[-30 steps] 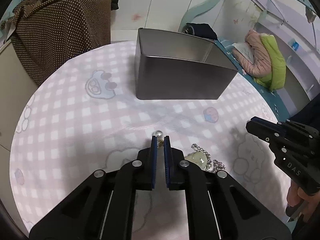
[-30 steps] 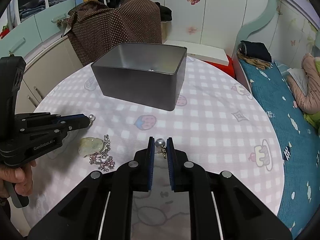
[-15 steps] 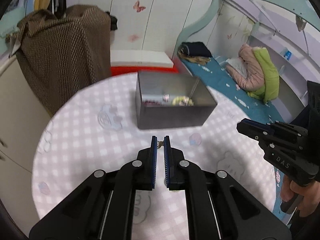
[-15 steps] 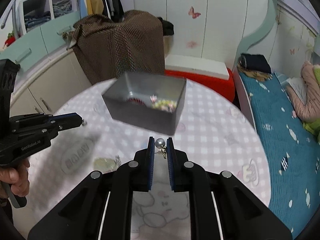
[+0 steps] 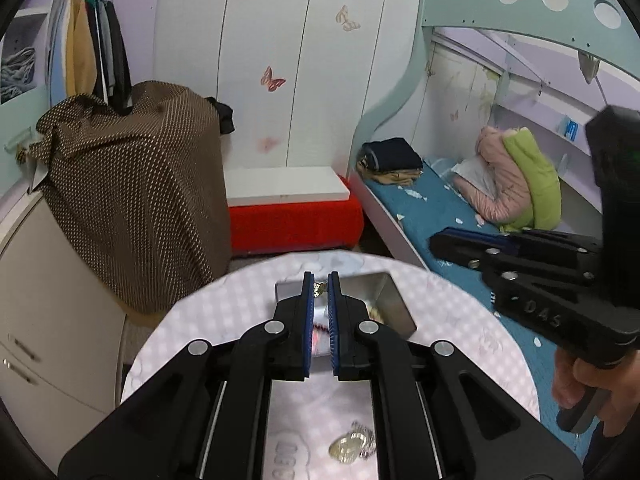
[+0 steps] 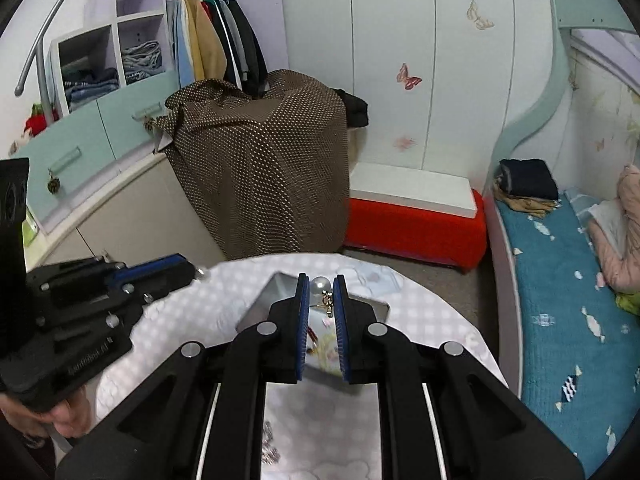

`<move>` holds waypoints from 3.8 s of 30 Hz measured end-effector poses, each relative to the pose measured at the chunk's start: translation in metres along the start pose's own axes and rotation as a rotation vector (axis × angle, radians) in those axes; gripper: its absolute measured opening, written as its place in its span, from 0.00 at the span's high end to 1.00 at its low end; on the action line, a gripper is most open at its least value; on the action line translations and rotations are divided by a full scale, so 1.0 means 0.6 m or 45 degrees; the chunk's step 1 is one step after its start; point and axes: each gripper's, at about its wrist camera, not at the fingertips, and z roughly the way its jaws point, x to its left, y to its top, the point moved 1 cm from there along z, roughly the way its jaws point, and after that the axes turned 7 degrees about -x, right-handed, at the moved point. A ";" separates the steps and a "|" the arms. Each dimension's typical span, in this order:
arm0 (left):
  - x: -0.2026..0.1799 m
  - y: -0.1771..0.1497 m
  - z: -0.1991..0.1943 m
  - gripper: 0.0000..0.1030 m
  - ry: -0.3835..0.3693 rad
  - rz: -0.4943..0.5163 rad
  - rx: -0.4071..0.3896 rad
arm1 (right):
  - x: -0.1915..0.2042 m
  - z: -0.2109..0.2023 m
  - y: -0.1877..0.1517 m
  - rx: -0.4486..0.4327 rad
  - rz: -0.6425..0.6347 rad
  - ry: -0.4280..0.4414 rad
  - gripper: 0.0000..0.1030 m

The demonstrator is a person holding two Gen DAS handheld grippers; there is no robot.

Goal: Organize jewelry
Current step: 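Carry both pearl earrings into the grey box and open both tools, then move both tools back from the box toward the jade pendant and chain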

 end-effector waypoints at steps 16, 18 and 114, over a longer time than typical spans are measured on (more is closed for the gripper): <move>0.021 0.005 0.144 0.93 -0.007 -0.079 0.202 | -0.051 0.126 -0.024 0.287 0.177 0.022 0.89; 0.023 0.003 0.152 0.93 0.013 -0.083 0.218 | -0.055 0.132 -0.027 0.304 0.185 0.013 0.87; 0.033 -0.256 -0.057 0.06 0.314 -0.088 0.191 | 0.061 0.035 -0.305 0.283 -0.105 0.041 0.86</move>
